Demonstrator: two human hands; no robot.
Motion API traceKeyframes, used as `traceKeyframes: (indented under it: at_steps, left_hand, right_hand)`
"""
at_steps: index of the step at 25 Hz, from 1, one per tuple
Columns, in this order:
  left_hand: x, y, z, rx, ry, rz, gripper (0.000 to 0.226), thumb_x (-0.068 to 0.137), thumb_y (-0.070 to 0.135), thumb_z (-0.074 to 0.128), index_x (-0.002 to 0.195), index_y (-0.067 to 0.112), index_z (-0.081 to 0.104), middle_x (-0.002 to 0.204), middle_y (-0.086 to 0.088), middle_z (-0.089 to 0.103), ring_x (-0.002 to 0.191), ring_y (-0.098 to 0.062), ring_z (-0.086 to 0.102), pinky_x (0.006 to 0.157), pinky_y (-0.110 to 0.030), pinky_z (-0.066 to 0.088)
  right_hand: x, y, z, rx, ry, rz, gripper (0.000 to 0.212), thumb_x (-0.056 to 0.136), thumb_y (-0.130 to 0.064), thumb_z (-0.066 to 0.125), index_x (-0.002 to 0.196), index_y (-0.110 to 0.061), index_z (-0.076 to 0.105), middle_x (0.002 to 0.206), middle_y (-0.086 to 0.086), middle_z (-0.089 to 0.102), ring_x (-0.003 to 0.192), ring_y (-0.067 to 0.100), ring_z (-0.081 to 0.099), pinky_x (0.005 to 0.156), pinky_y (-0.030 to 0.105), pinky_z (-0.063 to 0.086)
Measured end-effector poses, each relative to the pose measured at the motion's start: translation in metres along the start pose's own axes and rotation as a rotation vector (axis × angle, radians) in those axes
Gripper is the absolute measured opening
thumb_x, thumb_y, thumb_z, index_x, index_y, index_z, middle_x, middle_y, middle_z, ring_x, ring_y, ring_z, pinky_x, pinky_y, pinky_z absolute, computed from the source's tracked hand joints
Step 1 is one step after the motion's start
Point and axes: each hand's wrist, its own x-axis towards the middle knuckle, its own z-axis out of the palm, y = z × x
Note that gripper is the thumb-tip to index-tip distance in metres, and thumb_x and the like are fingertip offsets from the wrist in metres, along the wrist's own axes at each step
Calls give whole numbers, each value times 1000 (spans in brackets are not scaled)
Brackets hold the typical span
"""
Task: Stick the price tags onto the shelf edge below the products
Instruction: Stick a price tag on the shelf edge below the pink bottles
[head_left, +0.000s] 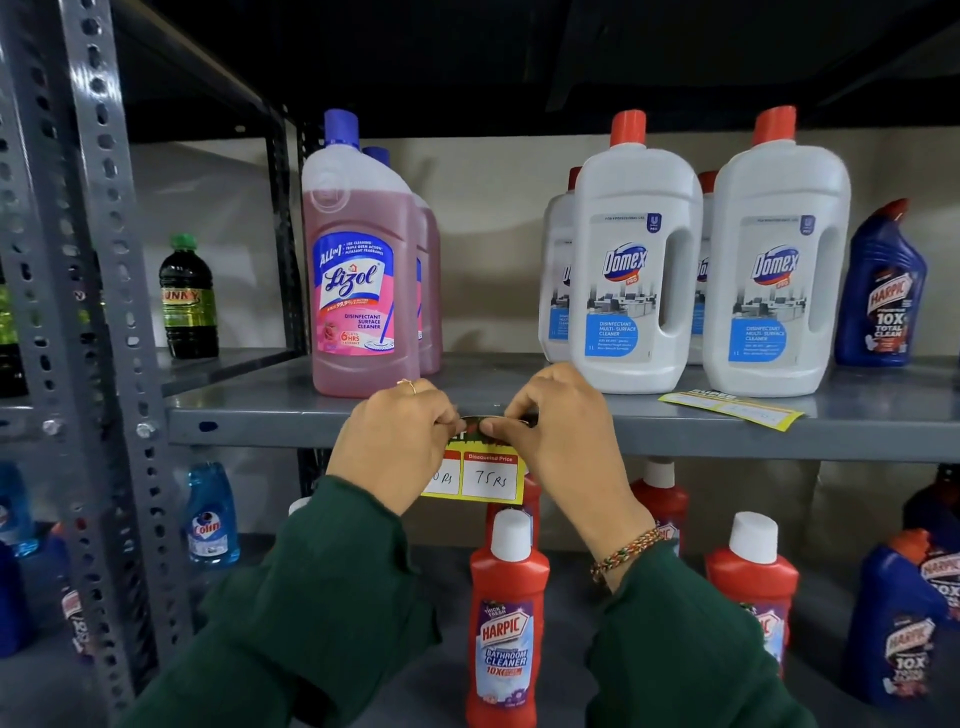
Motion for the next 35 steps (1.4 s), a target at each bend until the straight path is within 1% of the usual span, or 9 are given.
traceKeyframes:
  at_steps: [4,6,8,12,15,20,27,32,35]
  left_hand:
    - [0,-4,0,-29,15,6,12,74,1,71,64,8,70,77,-8,72,78,-31,66,68,-47,55]
    - [0,-5,0,-50,33,-39,14,77,10,73,64,8,72,86,-8,75,97,-31,63,93,-46,43]
    - [3,-8,1,-66,77,-72,12,78,15,75,68,8,74,95,-10,74,113,-33,54,99,-43,33]
    - [0,-25,15,115,133,72,51,91,51,41,100,11,72,111,-13,67,123,-41,42,102,-49,24]
    - [-8,-30,26,179,222,113,61,97,53,25,100,13,72,110,-10,68,127,-31,33,105,-50,20]
    - [-16,-38,27,303,334,141,42,98,40,38,106,13,70,106,-2,69,131,-28,30,109,-54,11]
    - [-24,-48,22,374,384,204,30,93,31,48,107,14,69,106,-1,69,133,-26,30,108,-57,13]
    - [-25,-43,21,426,373,205,30,93,29,48,104,13,70,104,-2,70,130,-28,35,107,-58,17]
    - [-21,-30,21,453,389,200,29,92,25,49,105,10,70,108,-6,70,122,-31,46,106,-57,23]
  right_hand:
    - [0,2,2,28,43,2,25,72,-28,75,80,-10,60,92,3,52,77,11,48,62,15,35]
    - [-3,1,6,1,77,6,36,72,-37,73,93,-12,57,102,5,55,88,14,50,70,24,42]
    - [-6,-1,13,-44,112,1,50,74,-42,70,109,-11,52,117,10,57,108,24,52,86,35,47]
    - [-8,0,20,-137,136,-41,68,80,-48,59,131,-9,35,140,16,45,137,28,28,115,40,11]
    - [-7,3,24,-153,103,-38,68,84,-51,51,135,-16,25,138,13,49,137,21,29,118,39,2]
    - [-10,2,27,-107,141,-66,62,87,-36,55,136,-25,18,133,12,55,124,19,50,117,38,5]
    - [-12,6,20,-52,169,-129,55,89,-5,50,137,-18,25,124,13,62,116,20,56,115,32,8]
    - [-12,8,24,-113,118,-145,54,88,0,48,135,-16,27,131,20,54,128,23,45,117,38,15]
    - [-9,7,3,163,-3,-82,43,91,-2,44,131,-16,38,135,5,53,125,3,40,108,13,22]
